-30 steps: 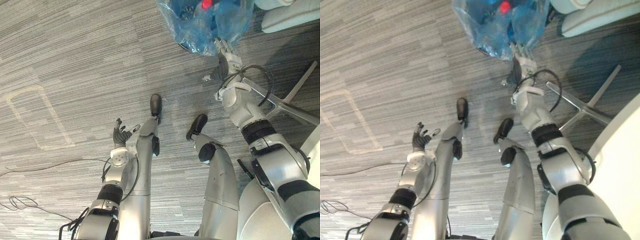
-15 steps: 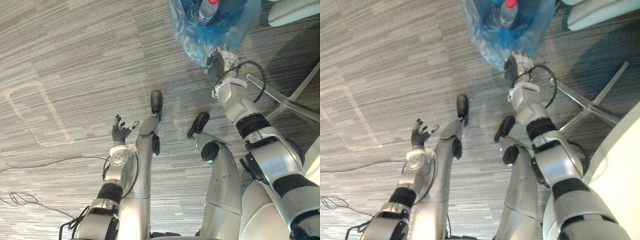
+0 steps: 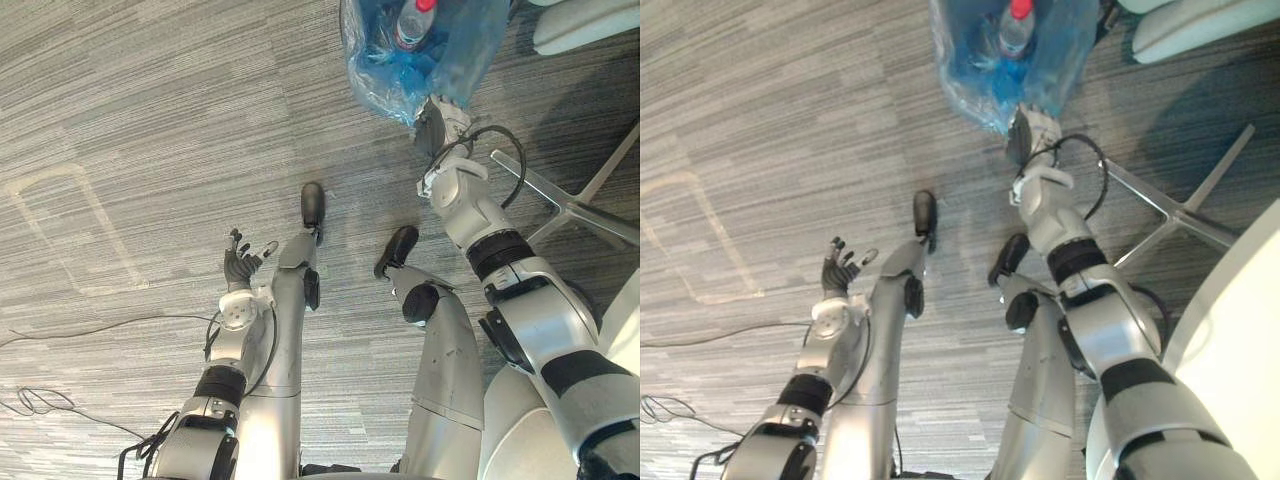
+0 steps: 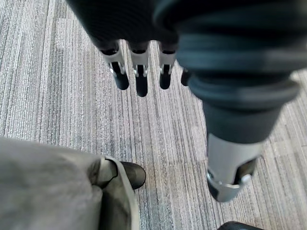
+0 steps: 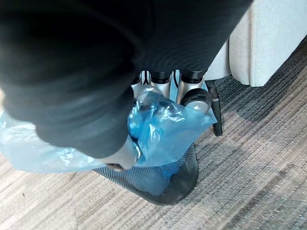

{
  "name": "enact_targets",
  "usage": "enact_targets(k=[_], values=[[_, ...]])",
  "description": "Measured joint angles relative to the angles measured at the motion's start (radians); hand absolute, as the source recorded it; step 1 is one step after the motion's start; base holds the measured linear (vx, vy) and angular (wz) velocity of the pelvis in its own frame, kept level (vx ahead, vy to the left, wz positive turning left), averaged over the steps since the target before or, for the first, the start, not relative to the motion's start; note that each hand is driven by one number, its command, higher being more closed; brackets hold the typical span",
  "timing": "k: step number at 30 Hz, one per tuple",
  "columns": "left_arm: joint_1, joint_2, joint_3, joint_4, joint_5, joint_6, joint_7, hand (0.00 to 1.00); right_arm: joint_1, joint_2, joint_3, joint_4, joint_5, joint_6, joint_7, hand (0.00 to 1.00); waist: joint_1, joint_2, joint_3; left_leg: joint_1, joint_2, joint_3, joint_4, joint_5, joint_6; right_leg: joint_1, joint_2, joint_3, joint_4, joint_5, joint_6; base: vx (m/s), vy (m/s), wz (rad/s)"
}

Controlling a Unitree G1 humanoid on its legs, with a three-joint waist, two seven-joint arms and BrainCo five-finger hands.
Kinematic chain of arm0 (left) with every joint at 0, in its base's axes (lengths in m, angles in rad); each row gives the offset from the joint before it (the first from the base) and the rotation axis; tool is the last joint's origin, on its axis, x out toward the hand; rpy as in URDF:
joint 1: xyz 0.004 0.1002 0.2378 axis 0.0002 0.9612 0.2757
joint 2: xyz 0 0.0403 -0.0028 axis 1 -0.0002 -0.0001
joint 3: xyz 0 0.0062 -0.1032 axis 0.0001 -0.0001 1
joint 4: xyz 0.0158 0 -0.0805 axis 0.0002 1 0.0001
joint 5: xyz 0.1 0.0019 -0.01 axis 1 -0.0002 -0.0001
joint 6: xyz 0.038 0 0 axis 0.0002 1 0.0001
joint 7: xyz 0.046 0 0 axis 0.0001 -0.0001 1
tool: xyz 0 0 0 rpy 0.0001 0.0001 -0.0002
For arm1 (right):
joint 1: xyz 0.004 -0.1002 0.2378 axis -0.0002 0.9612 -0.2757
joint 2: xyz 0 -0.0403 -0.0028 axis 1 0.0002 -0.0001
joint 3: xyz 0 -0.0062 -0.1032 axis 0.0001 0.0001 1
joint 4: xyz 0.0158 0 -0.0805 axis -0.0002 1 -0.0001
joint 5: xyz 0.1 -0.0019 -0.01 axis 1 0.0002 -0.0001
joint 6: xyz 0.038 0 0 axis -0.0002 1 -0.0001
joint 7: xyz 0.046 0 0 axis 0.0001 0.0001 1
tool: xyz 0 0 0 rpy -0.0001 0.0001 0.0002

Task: Gather rubbish on tea table into small bin, then transfer packed bag to large trash can.

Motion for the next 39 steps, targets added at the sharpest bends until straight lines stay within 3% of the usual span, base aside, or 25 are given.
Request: enact_targets(k=[7,13,21,23,32,39], values=[[0.002,0.003,0.004,0.055,0.003,0.036,-0.001,0.00,0.091,0.023,-0.001,-0.117,0.044,-0.001,-0.003,1.00,0.000,0.000,0.000,0.079,0.011,-0.005,-0.013,0.002,-0.003,0.090,0.017,-0.009,-0.035,0.010,-0.012,-0.05,-0.011,-0.05],[0.065,0.001,-0.008,0.091,0.022,0.071,-0.003,0.00,0.261,0.081,-0.023,-0.308,0.118,-0.018,-0.004,1.00,-0.016,-0.003,-0.001,0.264,0.023,0.041,-0.136,0.015,0.002,0.258,0.027,-0.014,-0.143,0.029,0.005,-0.03,-0.012,0.01],[0.169,-0.054,-0.007,0.092,0.065,0.094,-0.024,0.00,0.498,0.191,-0.109,-0.486,0.316,-0.041,0.024,1.00,-0.024,-0.026,-0.011,0.538,0.012,0.061,-0.268,0.034,-0.002,0.526,0.042,-0.020,-0.272,0.047,0.012,0.01,0.000,0.01],[0.201,-0.056,0.004,0.095,0.085,0.100,-0.025,0.00,0.567,0.221,-0.117,-0.527,0.371,-0.055,0.043,1.00,-0.024,-0.050,-0.039,0.602,0.011,0.061,-0.311,0.039,-0.010,0.585,0.050,-0.022,-0.309,0.047,0.012,0.06,-0.027,0.01],[0.272,-0.071,0.025,0.143,0.150,0.135,-0.047,0.00,0.737,0.286,-0.135,-0.585,0.469,-0.067,0.101,1.00,-0.028,-0.065,-0.088,0.828,0.001,0.060,-0.417,0.045,-0.019,0.810,0.065,-0.037,-0.413,0.049,0.020,0.08,-0.033,0.03],[0.351,-0.070,-0.005,0.150,0.181,0.152,-0.068,0.00,0.875,0.320,-0.113,-0.675,0.526,-0.078,0.168,1.00,-0.031,-0.081,-0.192,1.014,-0.004,0.078,-0.533,0.051,-0.027,0.984,0.086,-0.030,-0.537,0.067,0.042,0.07,0.000,-0.05]])
